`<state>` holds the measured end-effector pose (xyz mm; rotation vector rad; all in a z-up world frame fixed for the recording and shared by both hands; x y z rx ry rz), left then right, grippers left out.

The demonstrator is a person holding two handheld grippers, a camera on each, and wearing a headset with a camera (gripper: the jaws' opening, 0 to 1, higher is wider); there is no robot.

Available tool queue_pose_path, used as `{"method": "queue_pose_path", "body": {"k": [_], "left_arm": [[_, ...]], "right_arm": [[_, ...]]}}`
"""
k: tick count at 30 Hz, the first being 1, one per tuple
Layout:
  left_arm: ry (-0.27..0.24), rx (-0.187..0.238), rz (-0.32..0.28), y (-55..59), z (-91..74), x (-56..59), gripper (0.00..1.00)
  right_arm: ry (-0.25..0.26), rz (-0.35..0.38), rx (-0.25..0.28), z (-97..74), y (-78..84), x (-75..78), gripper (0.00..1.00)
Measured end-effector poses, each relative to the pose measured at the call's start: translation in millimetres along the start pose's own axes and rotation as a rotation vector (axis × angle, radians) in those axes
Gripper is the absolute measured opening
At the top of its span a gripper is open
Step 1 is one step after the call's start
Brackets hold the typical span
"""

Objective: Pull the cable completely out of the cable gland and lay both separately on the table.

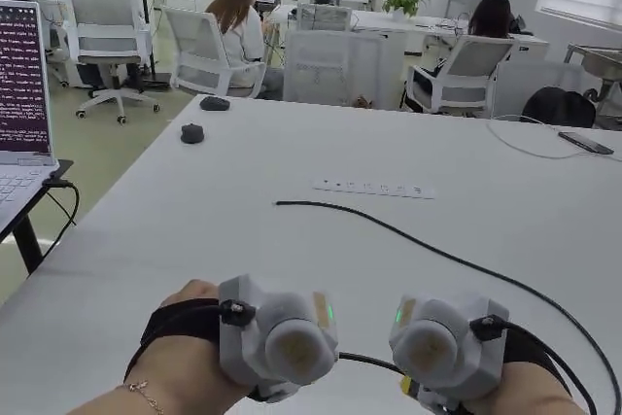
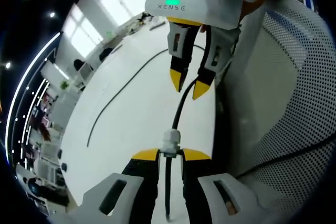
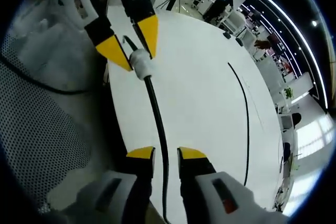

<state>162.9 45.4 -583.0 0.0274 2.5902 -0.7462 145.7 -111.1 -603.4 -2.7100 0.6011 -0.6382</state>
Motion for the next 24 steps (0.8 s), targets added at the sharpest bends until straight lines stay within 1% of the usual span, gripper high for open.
{"method": "queue_pose_path", "body": {"k": [1,2,4,5,6,7,9,10,11,14,16,19,20,22,23,24], "left_arm": [[0.001,0.002,0.001,-0.3,0.0,0.3,0.16],[0.002,0.003,0.004,-0.5,0.2,0.9,0.16],[0.008,0.004,0.015,-0.8,0.8,2.3,0.16],[0.012,0.006,0.017,-1.1,0.8,2.9,0.16],[0.015,0.01,0.021,-1.8,0.6,3.4,0.16],[0.015,0.011,0.024,-2.2,0.4,3.7,0.16],[0.016,0.015,0.026,-3.0,0.3,3.9,0.16],[0.019,0.013,0.028,-2.9,0.5,4.1,0.16],[0.022,0.017,0.028,-3.1,0.7,4.6,0.16],[0.019,0.022,0.025,-3.9,0.2,4.1,0.16],[0.011,0.013,0.024,-3.0,0.1,3.0,0.16],[0.008,0.007,0.012,-0.7,-0.2,1.6,0.16],[0.004,0.004,0.009,-0.2,-0.5,1.1,0.16],[0.0,0.005,0.004,-0.1,-1.1,0.5,0.16],[-0.002,0.005,0.004,-0.2,-1.2,0.3,0.16],[-0.003,0.005,0.002,-0.3,-1.2,0.3,0.16]], "right_arm": [[-0.014,0.004,0.039,-1.6,-4.8,-1.6,0.19],[-0.027,-0.016,0.097,-4.2,-12.3,-3.7,0.19],[-0.02,-0.068,0.18,-9.0,-23.8,-6.7,0.18],[-0.025,-0.082,0.204,-10.8,-27.1,-9.0,0.17],[-0.043,-0.094,0.237,-12.4,-30.5,-12.5,0.15],[-0.051,-0.099,0.24,-12.9,-30.9,-14.2,0.12],[-0.05,-0.115,0.231,-12.7,-30.3,-15.7,0.07],[-0.035,-0.124,0.217,-11.3,-28.8,-13.9,0.06],[-0.038,-0.121,0.216,-11.3,-28.2,-12.4,0.04],[-0.035,-0.103,0.213,-11.0,-27.0,-11.1,0.04],[-0.017,-0.108,0.185,-10.1,-24.6,-9.4,0.04],[-0.004,-0.106,0.133,-7.1,-19.1,-7.4,0.03],[0.003,-0.098,0.098,-5.8,-15.6,-6.0,0.03],[0.008,-0.09,0.068,-3.1,-11.4,-3.9,0.03],[0.011,-0.074,0.041,-2.8,-8.4,-3.1,0.03],[0.02,-0.06,0.001,-2.3,-4.1,-1.5,0.03]]}}
Point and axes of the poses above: the centre of the closed fingertips' face, and the gripper's own axes: z roughly forward along the fingers, x roughly to its right, y roughly out of its underside, the point moved 10 cm from there along -z, roughly backward along the fingers, and after that the axes turned 5 degrees about -x, right-handed, at the moved point
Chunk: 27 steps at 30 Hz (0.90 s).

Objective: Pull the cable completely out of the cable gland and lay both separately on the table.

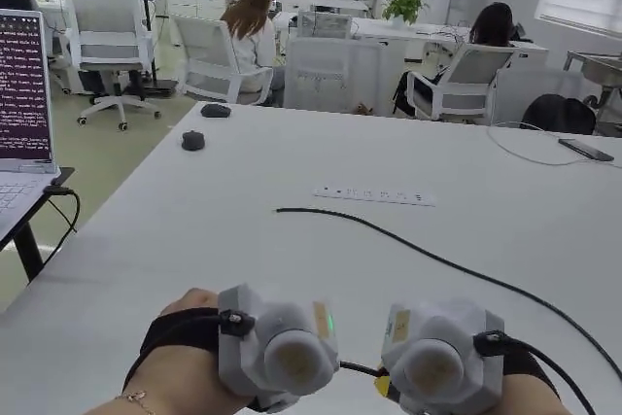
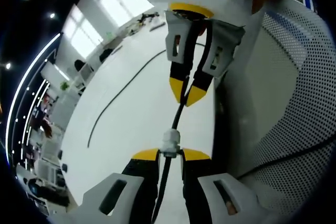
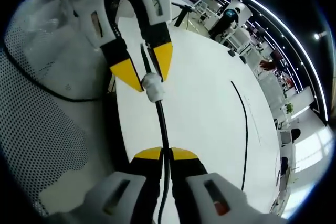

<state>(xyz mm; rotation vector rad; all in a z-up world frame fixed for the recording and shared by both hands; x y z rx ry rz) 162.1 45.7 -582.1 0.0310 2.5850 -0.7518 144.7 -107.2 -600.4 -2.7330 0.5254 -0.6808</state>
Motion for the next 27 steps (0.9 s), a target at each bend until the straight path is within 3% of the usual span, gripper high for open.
{"method": "queue_pose_path", "body": {"k": [3,5,6,9,12,15,18,21,27], "left_arm": [[0.0,-0.002,0.0,0.3,-0.1,0.3,0.16],[-0.002,0.001,0.0,-0.2,-0.2,0.4,0.16],[-0.008,-0.001,0.002,-0.4,-0.4,0.1,0.16],[-0.015,0.01,0.0,-1.3,-1.1,-0.7,0.16],[-0.011,0.006,0.006,-0.6,-0.5,0.1,0.16],[-0.002,0.016,0.019,-2.0,-0.7,1.9,0.16],[0.004,0.037,0.028,-5.9,-1.6,3.5,0.16],[0.005,0.048,0.034,-7.7,-1.7,3.8,0.16],[-0.002,0.031,0.019,-4.1,-1.4,1.7,0.16]], "right_arm": [[-0.003,0.03,-0.046,2.9,7.7,2.2,0.03],[-0.009,0.037,-0.044,2.6,8.3,2.4,0.04],[-0.005,0.034,-0.027,1.2,6.3,2.2,0.07],[-0.011,0.014,0.093,-2.3,-8.8,-1.2,0.19],[-0.003,-0.041,0.158,-6.5,-19.1,-4.2,0.18],[-0.008,-0.051,0.2,-10.5,-22.8,-6.7,0.16],[-0.013,-0.049,0.214,-11.1,-23.6,-5.9,0.13],[-0.029,-0.049,0.217,-10.8,-23.7,-7.5,0.04],[-0.011,-0.059,0.176,-8.6,-20.3,-6.2,0.03]]}}
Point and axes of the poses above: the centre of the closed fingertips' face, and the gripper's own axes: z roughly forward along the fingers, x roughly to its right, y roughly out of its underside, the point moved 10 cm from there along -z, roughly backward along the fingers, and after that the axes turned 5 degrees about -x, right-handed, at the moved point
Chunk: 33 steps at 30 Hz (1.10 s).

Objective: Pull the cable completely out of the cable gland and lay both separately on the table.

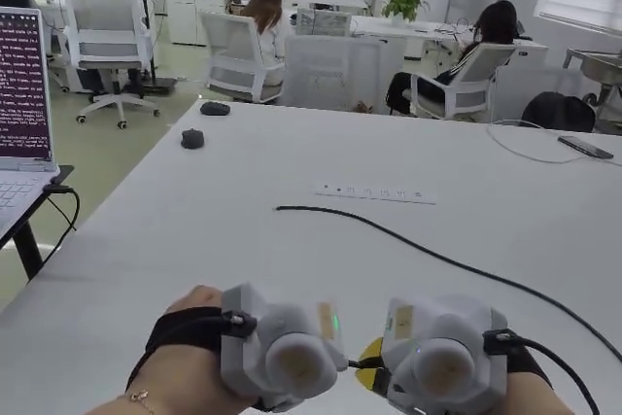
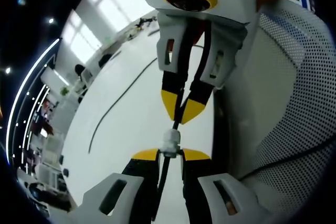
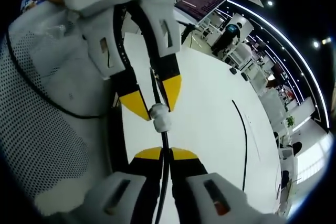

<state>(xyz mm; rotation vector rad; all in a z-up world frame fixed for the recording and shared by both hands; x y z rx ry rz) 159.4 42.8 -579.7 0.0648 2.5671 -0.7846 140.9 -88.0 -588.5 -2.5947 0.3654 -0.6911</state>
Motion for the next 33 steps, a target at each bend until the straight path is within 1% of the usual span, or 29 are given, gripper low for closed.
{"method": "queue_pose_path", "body": {"k": [3,4,5,7,10,12,13,14,16,18,19,20,22,24,28,30,32,33], "left_arm": [[-0.013,-0.001,-0.01,0.8,-1.3,-2.3,0.16],[-0.018,0.0,-0.015,1.1,-1.8,-3.2,0.16],[-0.022,-0.002,-0.02,1.4,-2.2,-3.7,0.16],[-0.027,-0.005,-0.027,2.4,-2.7,-4.8,0.16],[-0.03,0.0,-0.028,1.8,-3.1,-5.1,0.16],[-0.032,-0.001,-0.027,1.2,-3.1,-5.0,0.16],[-0.032,-0.002,-0.027,1.2,-2.9,-5.0,0.16],[-0.028,-0.002,-0.028,1.3,-2.8,-4.6,0.16],[-0.027,-0.002,-0.025,1.3,-2.8,-4.0,0.16],[-0.024,0.001,-0.018,0.4,-2.9,-3.3,0.16],[-0.019,0.007,-0.011,-0.8,-3.0,-2.4,0.16],[-0.015,0.012,-0.008,-1.5,-3.0,-1.7,0.16],[-0.008,0.014,-0.003,-2.5,-2.2,-0.4,0.16],[-0.004,0.017,0.003,-3.3,-1.9,0.6,0.16],[-0.009,0.019,-0.007,-3.4,-2.8,-0.9,0.16],[-0.013,0.021,-0.015,-3.1,-3.3,-1.9,0.16],[-0.021,0.018,-0.013,-2.3,-4.1,-3.1,0.16],[-0.022,0.021,-0.019,-2.0,-4.6,-3.8,0.16]], "right_arm": [[0.013,0.027,-0.027,0.5,5.2,3.4,0.03],[0.021,0.035,-0.048,0.6,7.4,4.3,0.03],[0.028,0.038,-0.095,0.7,12.1,5.4,0.03],[0.029,0.059,-0.128,2.2,17.7,7.0,0.03],[0.034,0.076,-0.137,2.0,20.3,8.5,0.03],[0.032,0.082,-0.134,1.1,19.4,8.0,0.05],[0.042,0.08,-0.122,0.5,17.9,8.4,0.09],[0.042,0.077,-0.079,-0.3,13.1,8.3,0.12],[0.023,0.073,-0.004,-1.9,4.2,5.9,0.13],[0.022,0.036,0.035,-4.0,-2.7,3.6,0.13],[0.012,0.021,0.06,-4.7,-6.8,1.3,0.12],[0.008,0.017,0.067,-4.7,-7.9,0.0,0.12],[0.002,0.007,0.073,-4.8,-9.3,-1.9,0.11],[0.001,0.0,0.061,-4.2,-7.4,-1.3,0.04],[0.008,0.009,0.045,-3.8,-4.5,0.4,0.03],[0.011,0.017,0.05,-3.9,-4.6,0.8,0.03],[0.023,0.011,0.018,-2.7,-2.0,1.6,0.03],[0.023,0.007,0.013,-2.3,-1.3,1.7,0.03]]}}
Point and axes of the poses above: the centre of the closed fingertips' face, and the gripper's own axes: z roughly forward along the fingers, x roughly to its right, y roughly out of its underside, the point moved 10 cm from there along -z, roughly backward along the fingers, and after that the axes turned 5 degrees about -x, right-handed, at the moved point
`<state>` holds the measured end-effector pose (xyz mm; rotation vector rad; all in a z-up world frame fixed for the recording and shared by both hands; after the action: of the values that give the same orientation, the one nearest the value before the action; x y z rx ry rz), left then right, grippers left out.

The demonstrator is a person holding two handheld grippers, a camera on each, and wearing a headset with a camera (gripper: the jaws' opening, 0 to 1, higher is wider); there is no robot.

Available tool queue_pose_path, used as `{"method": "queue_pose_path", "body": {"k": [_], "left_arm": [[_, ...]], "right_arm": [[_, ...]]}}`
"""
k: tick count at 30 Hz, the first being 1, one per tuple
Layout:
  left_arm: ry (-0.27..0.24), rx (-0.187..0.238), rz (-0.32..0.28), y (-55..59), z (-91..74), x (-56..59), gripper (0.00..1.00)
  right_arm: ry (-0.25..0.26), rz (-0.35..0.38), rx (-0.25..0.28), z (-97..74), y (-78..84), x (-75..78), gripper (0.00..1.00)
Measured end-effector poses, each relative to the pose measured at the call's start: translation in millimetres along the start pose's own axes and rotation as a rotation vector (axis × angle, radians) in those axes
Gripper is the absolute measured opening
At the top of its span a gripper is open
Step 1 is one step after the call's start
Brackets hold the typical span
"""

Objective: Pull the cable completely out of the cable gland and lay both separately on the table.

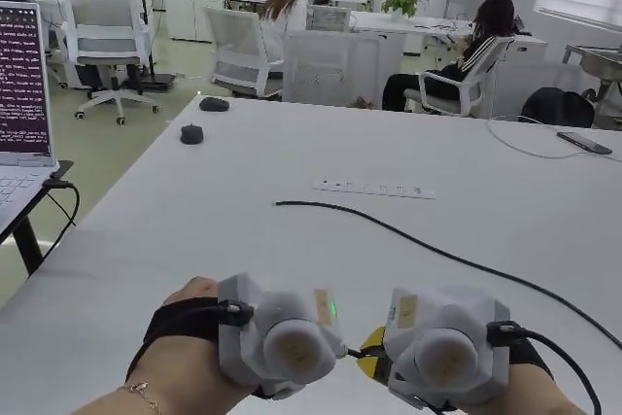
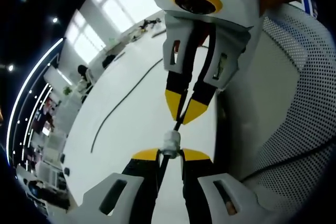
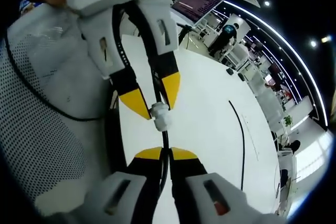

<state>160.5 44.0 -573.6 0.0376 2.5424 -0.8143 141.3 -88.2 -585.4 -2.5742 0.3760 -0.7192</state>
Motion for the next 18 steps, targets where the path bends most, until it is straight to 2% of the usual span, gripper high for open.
{"method": "queue_pose_path", "body": {"k": [8,12,14,16,18], "left_arm": [[-0.016,-0.007,-0.01,1.0,-0.8,-1.5,0.16],[-0.025,0.013,-0.005,-1.5,-3.0,-1.5,0.16],[-0.02,0.033,-0.002,-4.4,-4.0,-0.3,0.16],[-0.021,0.048,0.007,-6.9,-5.2,0.6,0.16],[-0.021,0.054,0.008,-7.8,-5.2,0.2,0.16]], "right_arm": [[0.019,0.035,-0.072,0.1,10.0,3.4,0.03],[0.01,0.043,-0.068,0.2,10.5,3.9,0.03],[-0.002,0.065,-0.051,2.3,9.1,3.7,0.1],[-0.006,0.064,-0.06,3.7,9.3,3.3,0.13],[-0.011,0.053,-0.076,3.4,10.6,2.5,0.05]]}}
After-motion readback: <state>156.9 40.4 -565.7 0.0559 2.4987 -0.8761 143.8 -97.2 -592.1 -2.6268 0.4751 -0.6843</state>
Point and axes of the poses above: the centre of the closed fingertips' face, and the gripper's own axes: z roughly forward along the fingers, x roughly to its right, y roughly out of its underside, the point moved 10 cm from there along -z, roughly backward along the fingers, and after that the axes turned 5 degrees about -x, right-handed, at the moved point
